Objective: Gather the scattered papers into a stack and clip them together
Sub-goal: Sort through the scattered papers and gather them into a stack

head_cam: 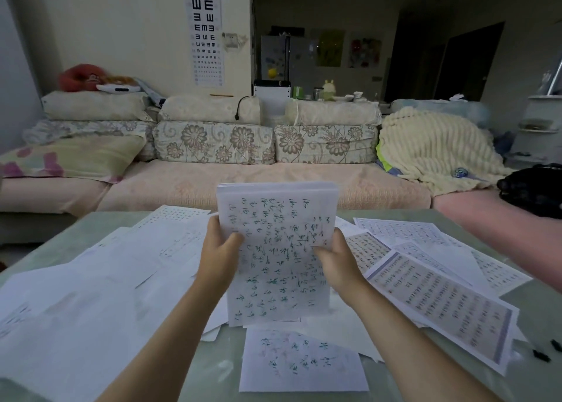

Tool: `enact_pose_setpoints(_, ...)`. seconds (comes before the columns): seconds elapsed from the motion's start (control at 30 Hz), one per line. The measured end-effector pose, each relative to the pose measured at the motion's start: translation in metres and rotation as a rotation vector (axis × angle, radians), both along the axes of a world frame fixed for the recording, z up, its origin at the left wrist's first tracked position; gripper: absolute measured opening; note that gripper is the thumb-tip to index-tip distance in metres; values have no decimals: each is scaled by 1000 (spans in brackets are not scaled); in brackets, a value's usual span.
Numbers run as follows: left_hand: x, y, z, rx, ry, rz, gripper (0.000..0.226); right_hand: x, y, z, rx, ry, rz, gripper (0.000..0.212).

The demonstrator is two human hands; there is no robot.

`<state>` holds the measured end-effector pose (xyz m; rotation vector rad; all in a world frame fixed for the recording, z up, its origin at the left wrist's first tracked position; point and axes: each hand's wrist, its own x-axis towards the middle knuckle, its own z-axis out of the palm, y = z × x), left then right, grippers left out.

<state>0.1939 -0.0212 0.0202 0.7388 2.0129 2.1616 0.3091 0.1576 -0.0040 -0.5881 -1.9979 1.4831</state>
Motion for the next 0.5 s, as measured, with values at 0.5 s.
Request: enact_pose_setpoints(0.5,4,17,-22,-562,-86,-116,25,19,29,-3,-102,-540,-26,37)
